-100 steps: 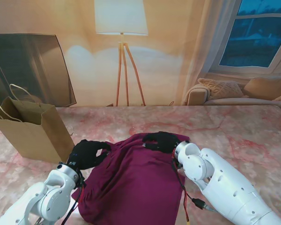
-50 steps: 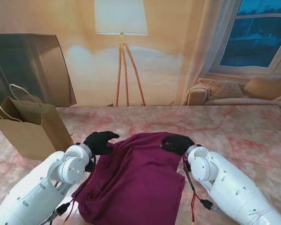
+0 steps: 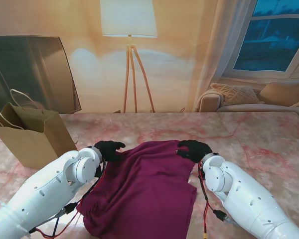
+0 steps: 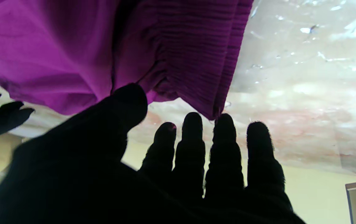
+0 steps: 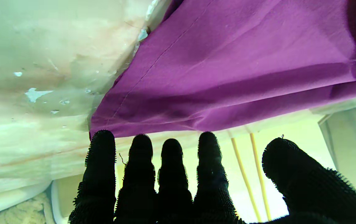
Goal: Fold the socks and the shorts into the kraft paper bag
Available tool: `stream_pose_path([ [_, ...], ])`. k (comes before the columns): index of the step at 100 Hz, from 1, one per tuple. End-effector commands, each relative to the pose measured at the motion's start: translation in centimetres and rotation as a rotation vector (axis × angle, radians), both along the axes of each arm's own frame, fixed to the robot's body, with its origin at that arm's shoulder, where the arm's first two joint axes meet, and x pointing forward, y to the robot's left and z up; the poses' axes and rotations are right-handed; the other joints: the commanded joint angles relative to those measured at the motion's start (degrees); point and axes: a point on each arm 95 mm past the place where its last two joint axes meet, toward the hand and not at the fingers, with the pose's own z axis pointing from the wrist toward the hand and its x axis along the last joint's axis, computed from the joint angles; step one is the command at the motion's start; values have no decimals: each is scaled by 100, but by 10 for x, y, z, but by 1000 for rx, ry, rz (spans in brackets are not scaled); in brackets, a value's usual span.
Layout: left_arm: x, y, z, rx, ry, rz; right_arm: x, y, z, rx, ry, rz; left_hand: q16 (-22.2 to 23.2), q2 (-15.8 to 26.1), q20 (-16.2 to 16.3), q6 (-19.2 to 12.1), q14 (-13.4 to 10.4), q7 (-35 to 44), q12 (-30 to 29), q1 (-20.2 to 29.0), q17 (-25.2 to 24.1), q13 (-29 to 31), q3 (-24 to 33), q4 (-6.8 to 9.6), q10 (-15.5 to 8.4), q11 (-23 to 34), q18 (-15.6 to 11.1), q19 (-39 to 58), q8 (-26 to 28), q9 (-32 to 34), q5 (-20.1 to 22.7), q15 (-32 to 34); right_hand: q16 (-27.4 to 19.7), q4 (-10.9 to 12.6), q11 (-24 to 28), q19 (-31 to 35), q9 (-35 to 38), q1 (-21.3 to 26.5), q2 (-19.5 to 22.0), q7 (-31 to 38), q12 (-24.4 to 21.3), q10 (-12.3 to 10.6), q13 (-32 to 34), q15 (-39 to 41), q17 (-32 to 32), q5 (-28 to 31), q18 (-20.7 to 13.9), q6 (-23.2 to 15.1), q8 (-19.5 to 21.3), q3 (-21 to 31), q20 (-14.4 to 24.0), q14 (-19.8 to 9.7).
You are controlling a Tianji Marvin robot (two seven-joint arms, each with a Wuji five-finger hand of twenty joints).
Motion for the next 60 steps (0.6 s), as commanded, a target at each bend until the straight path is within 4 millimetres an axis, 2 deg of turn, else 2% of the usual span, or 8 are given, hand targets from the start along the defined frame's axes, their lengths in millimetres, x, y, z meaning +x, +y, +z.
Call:
stream_pose_path([
  [1, 5, 1, 0, 3, 7, -3, 3, -1, 2, -17, -5, 3, 139, -44, 141, 117, 116, -11, 162, -78, -27, 45, 52, -103, 50, 123, 70, 158, -55, 184, -149, 148, -22, -253, 18, -42, -225, 3, 47, -76, -6, 55, -66, 96, -18, -180, 46, 6, 70, 39, 277, 101],
  [16, 12, 1, -7, 55, 15, -11, 5, -1, 4, -5, -6, -2, 246, -31, 147, 121, 127, -40, 619, -293, -140, -73, 60, -118, -71, 375, 70, 133, -73, 339, -192, 135, 272, -240, 139, 106, -407, 13, 122, -317, 28, 144, 236, 410, 45, -714, 51, 249, 19, -64, 438, 220],
  [25, 15, 3, -14, 97, 9, -5, 5, 0, 1, 14, -10, -23, 367, -85, 163, 153, 170, -36, 1303, -526, -178, -34, 143, -87, -224, 928, 103, 111, -77, 619, -169, 246, 954, -212, 499, 334, -589, 60, 132, -608, 169, 212, 429, 1005, 70, -1253, 74, 607, 23, -125, 734, 306],
  [34, 17, 6, -20, 108, 6, 9, 6, 0, -3, 8, -4, -32, 880, -181, 163, 65, 195, 65, 2408, -621, -202, 58, 277, -94, -467, 1774, 155, 147, -24, 787, -42, 711, 1369, -206, 837, 344, -781, 78, 106, -1535, 276, 210, 276, 1376, 30, -1286, 42, 857, -13, -156, 951, 275],
  [37, 18, 6, -21, 104, 0, 19, 7, 0, -4, 0, -3, -35, 1154, -250, 187, -7, 205, 195, 2822, -667, -180, 153, 349, -103, -483, 2102, 196, 205, 45, 937, 111, 944, 1527, -203, 988, 353, -847, 79, 86, -2311, 316, 219, 211, 1593, 27, -1136, 27, 949, 543, -144, 1074, 266],
  [47, 18, 7, -23, 103, -7, 30, 10, -1, -6, -10, 10, -53, 1898, -405, 230, -624, 229, 1255, 4597, -554, -106, 381, 203, -341, -657, 2600, 323, 351, 639, 1483, 970, 1394, 1736, -205, 1211, 394, -1039, 89, 40, -2508, 417, 243, -76, 1992, -47, -1114, -3, 1099, 578, -119, 1143, 235],
  [52, 18, 7, -23, 104, -10, 26, 11, 0, -7, -9, 19, -70, 2188, -409, 252, -1008, 267, 2075, 4758, -673, -128, 368, 237, -248, -653, 2701, 378, 367, 1084, 1535, 1586, 1560, 1966, -221, 1332, 376, -1393, 151, -70, -2614, 463, 234, -692, 2377, -270, -1013, -119, 1211, -686, -62, 1354, 142],
  [60, 17, 8, -24, 99, -20, 26, 14, 0, -8, -36, 10, -92, 2363, -621, 277, -1590, 291, 3156, 4390, -311, -162, 291, -336, -579, -569, 2558, 394, 344, 1544, 1394, 1764, 1516, 2212, -240, 1081, 232, -1452, 166, -219, -2688, 601, 225, -1458, 2847, -654, -913, -265, 1346, -2027, 60, 1582, 34],
])
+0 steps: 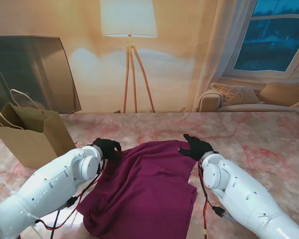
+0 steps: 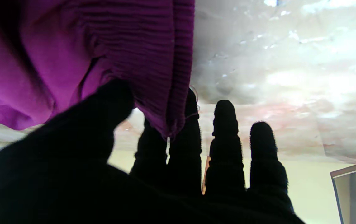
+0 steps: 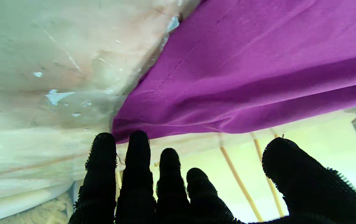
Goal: Fold the socks and the shorts into the kraft paper bag
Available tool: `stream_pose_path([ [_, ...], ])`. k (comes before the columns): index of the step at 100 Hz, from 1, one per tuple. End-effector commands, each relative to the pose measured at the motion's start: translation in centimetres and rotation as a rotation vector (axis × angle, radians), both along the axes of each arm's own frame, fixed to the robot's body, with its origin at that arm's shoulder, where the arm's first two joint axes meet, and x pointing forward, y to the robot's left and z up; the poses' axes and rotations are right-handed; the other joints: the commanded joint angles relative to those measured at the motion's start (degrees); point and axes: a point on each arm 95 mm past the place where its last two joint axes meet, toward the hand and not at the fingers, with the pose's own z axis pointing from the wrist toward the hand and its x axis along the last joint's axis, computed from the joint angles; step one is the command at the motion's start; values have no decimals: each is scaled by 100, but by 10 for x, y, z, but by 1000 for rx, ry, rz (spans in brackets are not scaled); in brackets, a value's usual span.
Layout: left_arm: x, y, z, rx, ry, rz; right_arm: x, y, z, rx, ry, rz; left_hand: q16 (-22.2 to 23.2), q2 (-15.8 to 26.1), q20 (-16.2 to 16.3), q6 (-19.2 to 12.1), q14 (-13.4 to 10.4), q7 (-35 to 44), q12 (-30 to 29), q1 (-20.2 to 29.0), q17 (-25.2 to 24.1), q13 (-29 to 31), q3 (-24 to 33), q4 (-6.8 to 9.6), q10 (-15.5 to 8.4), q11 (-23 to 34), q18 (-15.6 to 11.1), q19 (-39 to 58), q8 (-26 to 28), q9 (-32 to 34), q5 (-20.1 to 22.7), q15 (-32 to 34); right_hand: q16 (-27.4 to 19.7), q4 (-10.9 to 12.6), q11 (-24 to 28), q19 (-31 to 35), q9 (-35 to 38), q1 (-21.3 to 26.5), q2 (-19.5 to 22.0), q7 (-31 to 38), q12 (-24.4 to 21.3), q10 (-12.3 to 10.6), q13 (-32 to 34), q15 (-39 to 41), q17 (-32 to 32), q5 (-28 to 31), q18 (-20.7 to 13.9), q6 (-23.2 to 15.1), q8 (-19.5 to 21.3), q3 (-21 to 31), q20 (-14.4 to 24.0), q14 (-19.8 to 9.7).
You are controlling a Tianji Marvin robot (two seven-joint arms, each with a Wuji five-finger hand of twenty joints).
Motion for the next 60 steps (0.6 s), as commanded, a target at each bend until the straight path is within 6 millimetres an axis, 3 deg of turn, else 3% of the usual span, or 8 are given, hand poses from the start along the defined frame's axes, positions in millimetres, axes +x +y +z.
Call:
stream_pose_path([
  [1, -6, 1, -8, 1, 15, -4, 2, 4, -1, -16, -10, -9, 172, -303, 130, -651, 151, 1267, -108, 228, -26, -22, -403, -402, -116, 16, 106, 63, 568, -75, 532, 126, 254, -244, -196, -38, -235, 164, -228, -202, 172, 31, -601, 347, -331, 115, -210, 186, -928, 95, 357, -181],
  [9, -6, 2, -10, -16, 0, 0, 6, 3, -2, -35, -39, -26, -57, -367, 177, -1026, 181, 2383, -697, 399, -18, -119, -728, -379, 50, -631, 120, 78, 1105, -334, 367, -167, 410, -257, 113, -175, -263, 184, -438, -181, 633, -80, -1060, 554, -622, 118, -294, 168, -1087, 278, 408, -257],
  [21, -8, 6, -11, -35, -4, 6, 12, 1, -2, -50, -57, -45, -711, -356, 260, -1052, 137, 3091, -2259, 379, 121, -97, -740, -374, 324, -1619, 150, 150, 1943, -583, 261, -547, 830, -312, 1575, -205, -337, 159, -725, 15, 2197, -401, -1062, 957, -610, 79, -264, 62, -716, 612, 458, -278],
  [26, -8, 8, -11, -40, -6, 6, 14, -1, -3, -61, -54, -54, -796, -342, 290, -1069, 109, 3232, -2550, 386, 219, 48, -721, -374, 350, -1830, 161, 224, 2213, -482, 172, -569, 987, -347, 1986, -149, -355, 172, -897, 49, 2717, -485, -1031, 1094, -581, 23, -242, 10, -3, 775, 461, -294],
  [30, -9, 9, -10, -44, -8, 6, 15, -3, -4, -76, -50, -60, -831, -318, 323, -1107, 72, 3292, -2743, 425, 328, 239, -694, -356, 315, -1906, 168, 314, 2388, -331, 102, -531, 1098, -389, 2235, -79, -355, 187, -1046, 92, 2985, -534, -1003, 1214, -567, -59, -216, -48, 1018, 929, 447, -293],
  [39, -10, 11, -10, -64, -12, 9, 18, -6, -7, -109, -31, -68, -828, -273, 445, -1194, 38, 3338, -3065, 498, 667, 798, -633, -285, 295, -1992, 227, 625, 2716, 151, -6, -360, 1219, -453, 2430, 39, -362, 156, -1308, 317, 3182, -557, -1033, 1392, -592, -154, -193, -173, 2532, 1143, 417, -282],
  [54, -13, 11, -9, -102, 6, 3, 23, -8, -18, -144, -26, -94, -836, -399, 728, -1239, 76, 3369, -3397, 516, 1669, 2076, -438, -258, 372, -1994, 508, 1490, 3010, 978, -105, -20, 295, -563, 492, 58, -415, 211, -1548, 1191, 2642, -219, -1101, -181, -850, 281, -193, -314, 2535, 946, 311, -168],
  [60, -14, 10, -9, -115, 17, 7, 23, -8, -22, -152, -17, -104, -848, -429, 793, -1177, 44, 3401, -3447, 556, 2050, 2485, -428, -245, 445, -1928, 586, 1802, 3056, 1112, -120, 127, -770, -600, -1392, -19, -509, 270, -1618, 1505, 1851, 68, -1153, -1962, -975, 389, -196, -303, 2371, 870, 227, -178],
])
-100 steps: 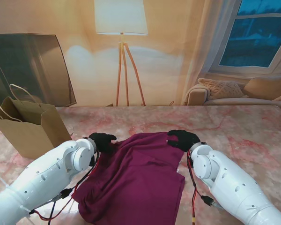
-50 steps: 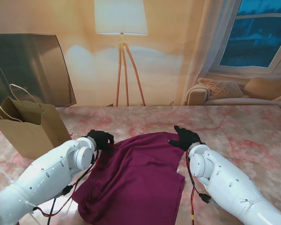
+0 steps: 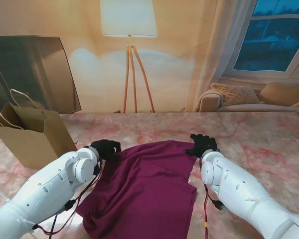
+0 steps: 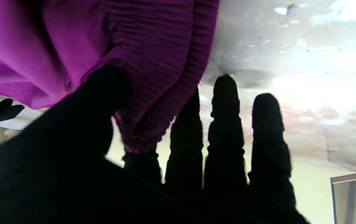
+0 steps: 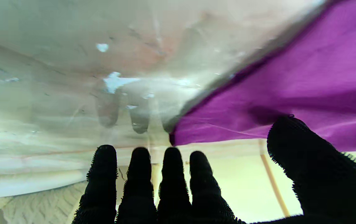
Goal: Fold the socks and the shorts into the kraft paper bag
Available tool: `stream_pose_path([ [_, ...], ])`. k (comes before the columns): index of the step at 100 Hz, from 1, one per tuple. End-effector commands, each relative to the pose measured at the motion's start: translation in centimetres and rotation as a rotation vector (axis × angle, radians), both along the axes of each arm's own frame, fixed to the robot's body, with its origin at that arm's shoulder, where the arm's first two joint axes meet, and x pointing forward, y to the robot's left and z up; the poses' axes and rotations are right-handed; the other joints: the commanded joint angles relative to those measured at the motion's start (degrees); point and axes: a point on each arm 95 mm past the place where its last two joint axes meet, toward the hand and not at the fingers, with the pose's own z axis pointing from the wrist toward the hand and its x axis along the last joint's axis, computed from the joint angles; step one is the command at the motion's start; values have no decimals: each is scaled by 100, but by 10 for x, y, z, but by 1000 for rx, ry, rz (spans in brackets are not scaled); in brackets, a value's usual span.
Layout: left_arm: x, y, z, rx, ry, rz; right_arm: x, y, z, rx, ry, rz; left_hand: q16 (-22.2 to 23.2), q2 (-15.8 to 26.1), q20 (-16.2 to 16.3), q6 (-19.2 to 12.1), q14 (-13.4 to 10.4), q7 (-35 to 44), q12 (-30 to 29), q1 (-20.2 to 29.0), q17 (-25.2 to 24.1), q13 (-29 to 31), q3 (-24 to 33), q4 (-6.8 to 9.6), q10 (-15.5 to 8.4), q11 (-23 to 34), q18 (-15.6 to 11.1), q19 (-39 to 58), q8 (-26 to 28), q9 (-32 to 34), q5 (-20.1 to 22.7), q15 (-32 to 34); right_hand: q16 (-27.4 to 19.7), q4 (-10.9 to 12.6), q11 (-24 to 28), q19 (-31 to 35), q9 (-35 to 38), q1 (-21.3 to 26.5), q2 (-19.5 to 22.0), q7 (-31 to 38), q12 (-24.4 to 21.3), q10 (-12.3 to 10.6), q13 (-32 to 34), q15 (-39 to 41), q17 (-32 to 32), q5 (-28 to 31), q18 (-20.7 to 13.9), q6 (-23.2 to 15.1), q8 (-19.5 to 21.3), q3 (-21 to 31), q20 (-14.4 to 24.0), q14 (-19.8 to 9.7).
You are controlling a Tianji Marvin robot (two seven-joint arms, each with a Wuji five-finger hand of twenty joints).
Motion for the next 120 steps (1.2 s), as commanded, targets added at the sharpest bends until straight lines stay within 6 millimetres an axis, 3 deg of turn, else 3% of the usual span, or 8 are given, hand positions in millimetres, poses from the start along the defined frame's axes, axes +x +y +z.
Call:
stream_pose_path([
  [1, -5, 1, -9, -9, 37, 1, -1, 7, -4, 6, 17, -3, -44, -122, 236, -197, 19, 528, -132, 278, 305, 487, 207, -188, 286, 79, 189, 393, 242, 401, 1, 224, -878, -374, -1598, 55, -329, 136, -256, 282, -719, 337, -280, -1499, -215, 189, -65, -41, -154, -102, -32, -41],
  [16, -5, 1, -10, -30, 40, 2, -1, 10, -13, 17, 54, 19, -33, -419, 164, -384, -110, 689, -164, 537, 1011, 1053, 475, -194, 186, 313, 198, 915, 454, 640, 47, 562, -1550, -549, -2411, -403, -286, 423, -654, 1416, -1919, 456, -362, -2354, -22, 681, 224, -545, 89, 58, -602, -101],
  [36, -7, 0, -9, -74, 14, 29, -2, 17, -21, 29, 34, 50, -94, -680, -222, -578, -283, 970, 540, 734, 1990, 1821, 995, -249, 96, -23, 4, 1473, 975, 1439, 467, 943, -1095, -899, 1167, 1012, 720, 998, -1945, 4176, -1492, 231, 1608, -499, 1605, 1334, 1001, -1551, 1675, 1033, -671, 469],
  [48, -8, -1, -8, -104, -14, 44, -2, 21, -21, 38, 6, 82, -245, -755, -436, -564, -374, 1111, 401, 759, 2473, 2297, 1223, -280, 158, -159, -185, 1747, 1063, 1874, 551, 1055, -776, -1827, 1830, 2065, 2789, 1800, -2857, 5214, -1308, -227, 3994, 270, 3253, 2460, 913, -2464, 1678, 1285, -654, 364],
  [69, -9, -2, -4, -135, -61, 70, -1, 25, -19, 67, -24, 98, -483, -893, -802, -559, -441, 1214, 517, 1088, 2737, 2597, 1081, -345, 25, -383, -267, 1971, 1262, 2422, 624, 1121, 157, -1911, 2457, 3236, 4970, 2615, -3663, 5442, -532, -667, 6029, 1475, 4792, 3866, 671, -2969, 2166, 1495, -829, -22],
  [86, -8, -4, 0, -184, -140, 111, 0, 28, -9, 81, -16, 105, -561, -989, -985, -143, -477, 826, 912, 1177, 2892, 2661, 1047, -333, -140, -630, -346, 1933, 838, 2558, 116, 1090, 831, -1810, 2468, 3050, 4924, 2710, -3370, 2772, -108, -575, 5897, 1734, 4683, 2722, 636, -1255, -721, 1514, -832, -41],
  [101, -7, -5, 4, -204, -140, 123, 1, 30, 2, 87, -23, 88, -746, -910, -1265, 1936, -611, -2916, 891, 1172, 2898, 2604, 884, -311, -654, -611, -563, 1687, -2720, 2374, -238, 812, 1094, -1736, 2230, 2978, 5060, 2706, -3118, 4008, 474, -388, 5861, 1853, 4686, 3532, 768, -1611, -2498, 1496, -535, 30],
  [120, -2, -9, 9, -195, -151, 114, 5, 28, 14, 68, -70, 78, -820, -766, -1264, 653, -498, -1832, 1198, 1209, 2821, 2585, 735, -290, -555, -758, -389, 1599, -3029, 2453, 1406, 755, 1299, -1708, 2307, 3076, 4912, 2491, -2753, 4923, 920, -435, 5621, 2065, 4538, 4368, 868, -2832, -1581, 1534, -299, 112],
])
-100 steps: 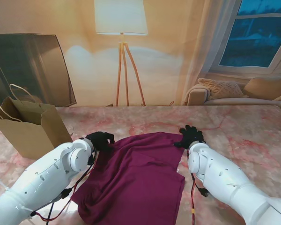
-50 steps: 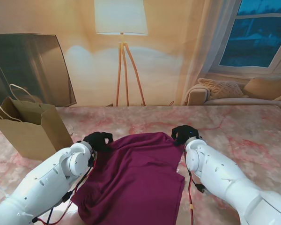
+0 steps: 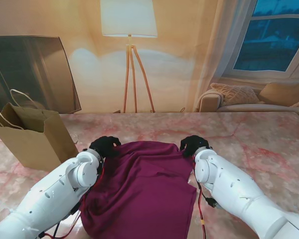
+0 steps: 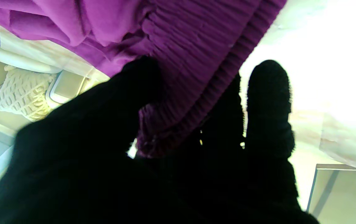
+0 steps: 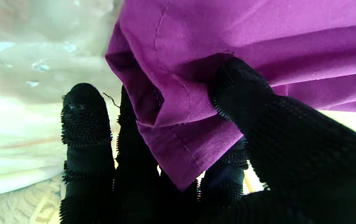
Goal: Fold the socks and the shorts into the kraft paper bag
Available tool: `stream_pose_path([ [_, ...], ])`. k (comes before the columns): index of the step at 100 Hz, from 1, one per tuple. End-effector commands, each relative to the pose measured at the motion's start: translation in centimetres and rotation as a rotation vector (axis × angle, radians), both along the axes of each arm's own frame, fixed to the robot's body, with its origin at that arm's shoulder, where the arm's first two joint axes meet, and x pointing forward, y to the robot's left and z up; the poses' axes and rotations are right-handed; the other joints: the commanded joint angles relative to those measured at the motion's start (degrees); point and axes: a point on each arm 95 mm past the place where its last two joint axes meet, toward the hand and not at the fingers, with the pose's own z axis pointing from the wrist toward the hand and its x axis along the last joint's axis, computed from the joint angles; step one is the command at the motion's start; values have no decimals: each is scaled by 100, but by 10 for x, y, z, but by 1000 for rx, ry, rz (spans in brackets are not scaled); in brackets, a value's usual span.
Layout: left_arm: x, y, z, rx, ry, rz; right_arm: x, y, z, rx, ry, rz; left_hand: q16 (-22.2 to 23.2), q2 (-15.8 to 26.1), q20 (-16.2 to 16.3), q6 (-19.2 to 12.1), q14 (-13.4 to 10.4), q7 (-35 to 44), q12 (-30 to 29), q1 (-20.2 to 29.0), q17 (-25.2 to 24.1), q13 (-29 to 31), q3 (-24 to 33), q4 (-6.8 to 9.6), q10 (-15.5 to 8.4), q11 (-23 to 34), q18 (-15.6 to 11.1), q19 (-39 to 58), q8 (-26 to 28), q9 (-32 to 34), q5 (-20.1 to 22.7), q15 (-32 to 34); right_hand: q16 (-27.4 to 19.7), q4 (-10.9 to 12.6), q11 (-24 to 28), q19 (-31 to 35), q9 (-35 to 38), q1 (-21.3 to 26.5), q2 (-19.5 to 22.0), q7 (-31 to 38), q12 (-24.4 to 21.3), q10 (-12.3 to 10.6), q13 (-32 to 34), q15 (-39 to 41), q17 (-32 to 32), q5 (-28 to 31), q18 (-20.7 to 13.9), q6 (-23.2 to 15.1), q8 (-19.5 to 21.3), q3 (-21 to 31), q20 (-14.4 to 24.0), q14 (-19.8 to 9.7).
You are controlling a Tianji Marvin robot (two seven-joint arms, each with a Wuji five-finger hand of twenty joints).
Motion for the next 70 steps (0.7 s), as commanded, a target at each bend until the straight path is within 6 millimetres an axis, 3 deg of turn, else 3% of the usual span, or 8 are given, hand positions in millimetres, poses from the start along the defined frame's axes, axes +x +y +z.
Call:
stream_pose_path([
  [1, 4, -3, 8, -3, -19, 1, 0, -2, 3, -19, -33, 3, -75, 57, -32, -577, -116, 577, 137, 294, 4, 174, -24, -257, -242, -125, 61, 11, -172, 192, 379, -87, 294, -31, 38, 196, -18, -118, 244, 211, 149, -13, 2, 288, -103, 246, 139, -350, 477, 249, 353, 95],
  [7, 6, -4, 9, -12, -39, 15, 1, -4, 9, -43, -65, 5, -50, 67, 53, -1112, 46, 1239, -9, 239, -42, 178, 35, -292, 133, 49, 319, 83, -419, 309, 751, -21, 440, -44, -309, 1407, 113, -168, 263, 98, -271, 16, 95, 664, 400, 263, -313, -429, 680, 252, 1035, 171],
  [13, 7, -5, 11, -17, -46, 26, 3, -7, 16, -56, -97, 2, -43, 118, 109, -1222, 101, 1403, -360, 128, -93, 146, -76, -278, 263, 338, 441, 92, -576, 257, 986, -9, 628, -56, -818, 2216, 546, -101, 131, 80, -1055, 125, 453, 1138, 882, 331, -586, -405, 626, 276, 1445, 24],
  [17, 8, -5, 13, -21, -53, 34, 4, -8, 22, -57, -114, -4, -39, 113, 120, -1200, 118, 1407, -473, 74, -114, 135, -89, -273, 179, 343, 468, 85, -613, 283, 1052, -8, 625, -57, -942, 2409, 796, -7, 3, 104, -1367, 178, 707, 1244, 1135, 394, -623, -414, 577, 320, 1489, -29],
  [24, 11, -4, 18, -26, -67, 50, 7, -12, 33, -49, -137, -25, -30, 146, 135, -1108, 176, 1402, -581, 8, -143, 120, -114, -288, 201, 335, 589, 81, -667, 284, 1142, -2, 552, -62, -999, 2474, 999, 102, -131, 147, -1624, 219, 934, 1236, 1303, 473, -592, -435, 511, 351, 1443, -36],
  [41, 17, -4, 31, -54, -98, 94, 12, -18, 62, -44, -219, -54, -19, 73, 191, -957, 234, 1363, -806, -44, -277, 36, -248, -317, 183, 384, 739, 67, -773, 283, 1269, -26, 483, -55, -1000, 2364, 1047, 162, -159, 179, -1679, 193, 957, 1109, 1259, 515, -590, -460, 473, 320, 1367, -46],
  [51, 23, -5, 40, -59, -130, 130, 14, -21, 83, -36, -291, -76, -30, 24, 223, -1102, 251, 1357, -886, -37, -507, -111, -252, -319, 106, 339, 808, -2, -817, 297, 1346, -88, 402, -19, -951, 2002, 921, 178, -61, 195, -1596, 97, 721, 877, 909, 457, -544, -505, 503, 280, 1259, -47],
  [70, 33, -11, 57, -121, -142, 191, 18, -27, 122, 4, -420, -131, 12, -6, 436, -1271, 309, 1386, -886, -50, -784, -247, -277, -334, 18, 274, 863, -1, -911, 306, 1456, -102, 374, -9, -936, 1915, 928, 219, -73, 189, -1596, 18, 689, 840, 864, 483, -578, -559, 499, 231, 1239, -65],
])
